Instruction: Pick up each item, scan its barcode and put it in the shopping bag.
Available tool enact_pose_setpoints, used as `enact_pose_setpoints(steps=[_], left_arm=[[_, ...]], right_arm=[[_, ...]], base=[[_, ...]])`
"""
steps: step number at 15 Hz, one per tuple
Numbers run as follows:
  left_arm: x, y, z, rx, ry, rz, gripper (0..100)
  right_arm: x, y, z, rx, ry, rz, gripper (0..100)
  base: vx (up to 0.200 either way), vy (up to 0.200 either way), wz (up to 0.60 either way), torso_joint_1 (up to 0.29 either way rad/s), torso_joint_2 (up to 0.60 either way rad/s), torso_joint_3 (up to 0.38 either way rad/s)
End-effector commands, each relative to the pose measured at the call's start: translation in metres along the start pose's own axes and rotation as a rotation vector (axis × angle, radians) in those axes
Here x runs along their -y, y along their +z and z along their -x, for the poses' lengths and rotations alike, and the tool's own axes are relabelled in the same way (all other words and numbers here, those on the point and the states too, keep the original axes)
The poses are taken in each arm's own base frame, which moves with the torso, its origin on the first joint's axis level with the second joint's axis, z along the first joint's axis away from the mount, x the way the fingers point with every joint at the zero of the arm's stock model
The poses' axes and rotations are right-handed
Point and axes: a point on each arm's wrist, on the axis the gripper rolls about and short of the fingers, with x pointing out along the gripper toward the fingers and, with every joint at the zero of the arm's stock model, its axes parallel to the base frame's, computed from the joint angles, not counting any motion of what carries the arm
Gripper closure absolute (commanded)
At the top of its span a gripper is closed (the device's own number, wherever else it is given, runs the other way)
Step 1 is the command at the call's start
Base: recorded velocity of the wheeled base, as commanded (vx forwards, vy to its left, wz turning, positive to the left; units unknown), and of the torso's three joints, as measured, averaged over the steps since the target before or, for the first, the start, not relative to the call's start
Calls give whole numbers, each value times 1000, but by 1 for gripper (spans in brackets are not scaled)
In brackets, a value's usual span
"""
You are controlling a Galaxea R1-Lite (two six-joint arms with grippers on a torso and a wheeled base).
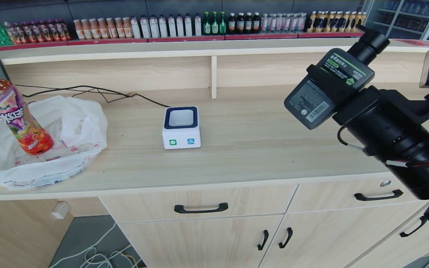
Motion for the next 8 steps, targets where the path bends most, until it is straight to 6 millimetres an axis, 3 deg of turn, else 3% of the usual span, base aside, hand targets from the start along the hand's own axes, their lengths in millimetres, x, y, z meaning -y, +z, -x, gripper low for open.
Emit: enact_pose_setpoints(steps=[1, 6, 8], left_arm=[[0, 0, 0, 0, 0, 0, 0], [0, 0, 0, 0, 0, 2, 0], [0, 0, 0, 0, 0, 0, 0]], right_arm=[[-7, -9, 1, -28, 52, -55, 100], [-32, -8, -15, -22, 204, -216, 100], [-31, -17, -20, -52, 232, -214, 100]], base=[[0, 0, 0, 0, 0, 0], [0, 0, 0, 0, 0, 0], [0, 0, 0, 0, 0, 0]])
